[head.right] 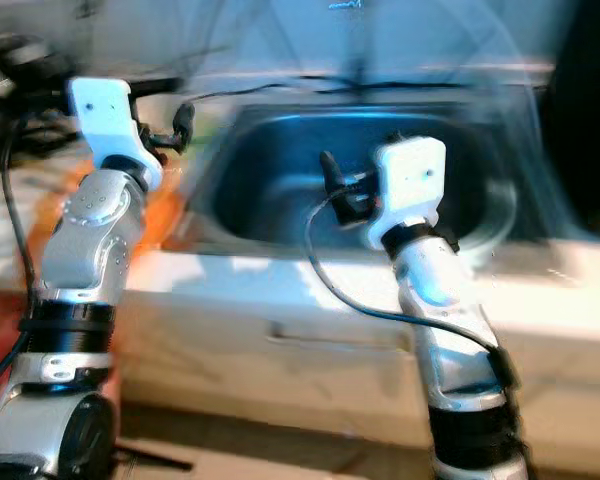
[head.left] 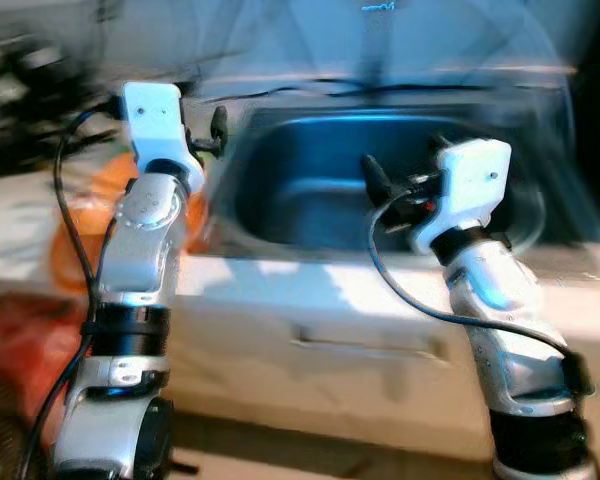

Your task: Kitchen organization

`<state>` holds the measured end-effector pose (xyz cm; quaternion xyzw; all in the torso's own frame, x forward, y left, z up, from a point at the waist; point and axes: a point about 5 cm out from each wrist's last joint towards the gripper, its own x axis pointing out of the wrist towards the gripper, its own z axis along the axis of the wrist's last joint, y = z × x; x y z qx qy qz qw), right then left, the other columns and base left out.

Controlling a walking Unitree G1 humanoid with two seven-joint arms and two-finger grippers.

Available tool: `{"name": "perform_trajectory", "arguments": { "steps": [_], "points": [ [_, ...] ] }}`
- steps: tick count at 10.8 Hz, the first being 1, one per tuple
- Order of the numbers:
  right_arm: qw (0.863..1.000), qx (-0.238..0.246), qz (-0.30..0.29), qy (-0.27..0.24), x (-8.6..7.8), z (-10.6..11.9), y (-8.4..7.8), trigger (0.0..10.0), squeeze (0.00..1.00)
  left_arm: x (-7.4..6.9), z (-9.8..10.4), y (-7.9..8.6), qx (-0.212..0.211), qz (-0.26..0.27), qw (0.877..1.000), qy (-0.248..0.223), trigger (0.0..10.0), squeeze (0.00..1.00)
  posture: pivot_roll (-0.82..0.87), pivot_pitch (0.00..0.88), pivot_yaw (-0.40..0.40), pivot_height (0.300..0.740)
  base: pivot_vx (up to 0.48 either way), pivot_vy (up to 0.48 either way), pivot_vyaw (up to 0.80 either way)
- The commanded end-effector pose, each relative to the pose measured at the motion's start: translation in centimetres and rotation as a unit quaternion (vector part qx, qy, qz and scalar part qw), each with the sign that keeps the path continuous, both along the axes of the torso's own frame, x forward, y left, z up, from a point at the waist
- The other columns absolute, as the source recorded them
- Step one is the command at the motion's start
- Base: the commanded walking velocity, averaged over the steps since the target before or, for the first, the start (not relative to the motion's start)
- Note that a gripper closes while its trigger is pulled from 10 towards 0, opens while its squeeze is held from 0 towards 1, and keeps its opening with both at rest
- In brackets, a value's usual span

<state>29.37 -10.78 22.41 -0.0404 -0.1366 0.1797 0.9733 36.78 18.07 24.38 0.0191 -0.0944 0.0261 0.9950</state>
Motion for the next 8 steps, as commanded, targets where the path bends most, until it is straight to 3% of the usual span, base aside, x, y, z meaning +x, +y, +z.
{"name": "perform_trajectory", "arguments": {
  "steps": [1, 5, 8],
  "points": [
    [1.0, -0.003, -0.016, 0.0, 0.01, -0.1, -0.85, 10.0, 0.0, 0.03, 0.69, -1.0, 0.0, -0.013, 1.0, -0.012, 10.0, 0.0, -0.01, 0.0, 0.122, 0.74, 0.0, 0.0, 0.0],
    [1.0, -0.002, -0.015, 0.003, 0.05, -0.25, -0.79, 10.0, 0.0, 0.02, 0.94, -1.11, -0.005, -0.018, 1.0, -0.015, 10.0, 0.0, 0.0, 0.0, 0.121, 0.74, 0.0, 0.0, 0.0],
    [1.0, -0.003, -0.014, -0.001, 0.15, 0.0, -0.68, 10.0, 0.0, 0.54, 0.86, -0.23, 0.003, 0.0, 1.0, 0.0, 10.0, 0.0, 0.0, 0.0, 0.126, 0.74, 0.0, 0.0, 0.0]
  ]
}}
